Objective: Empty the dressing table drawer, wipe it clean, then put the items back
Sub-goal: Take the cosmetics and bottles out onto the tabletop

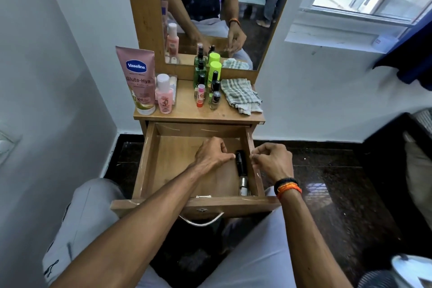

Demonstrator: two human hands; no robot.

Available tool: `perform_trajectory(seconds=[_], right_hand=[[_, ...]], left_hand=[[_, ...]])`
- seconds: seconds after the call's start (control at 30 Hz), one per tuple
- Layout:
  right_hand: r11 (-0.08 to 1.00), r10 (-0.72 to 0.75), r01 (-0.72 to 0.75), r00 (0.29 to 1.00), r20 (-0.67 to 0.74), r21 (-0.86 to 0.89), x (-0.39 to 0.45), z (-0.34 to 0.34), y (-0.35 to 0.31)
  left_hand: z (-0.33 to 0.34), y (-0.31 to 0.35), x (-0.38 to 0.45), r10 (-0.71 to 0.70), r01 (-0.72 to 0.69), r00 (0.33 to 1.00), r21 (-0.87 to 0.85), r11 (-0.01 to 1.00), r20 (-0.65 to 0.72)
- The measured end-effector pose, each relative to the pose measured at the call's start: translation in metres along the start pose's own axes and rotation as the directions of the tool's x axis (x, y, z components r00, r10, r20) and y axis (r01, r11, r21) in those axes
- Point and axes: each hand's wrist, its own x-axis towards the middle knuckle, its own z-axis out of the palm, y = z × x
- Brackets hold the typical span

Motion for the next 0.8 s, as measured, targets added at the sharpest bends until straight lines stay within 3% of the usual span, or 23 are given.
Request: perform_trajectory(seconds=[0.43, 0.6, 0.8], right_hand=[[0.998, 0.05, -0.05, 0.999, -0.003, 0.037, -0.012, 0.002, 0.008], [0.999, 0.032, -0.032, 0.999, 0.004, 0.036, -0.012, 0.003, 0.006], [0.996, -0.027, 0.032, 0.998, 0.06, -0.081, -0.013, 0.006, 0.005]], left_hand=[[0.033, 0.015, 0.005, -0.143, 0.14, 0.99, 0.097, 0.985, 0.019], [0.018, 0.009, 0.005, -0.172, 0.172, 0.985, 0.008, 0.985, 0.012], [0.005, -0.007, 0.004, -0.02, 0.018, 0.999, -0.055, 0.998, -0.025]])
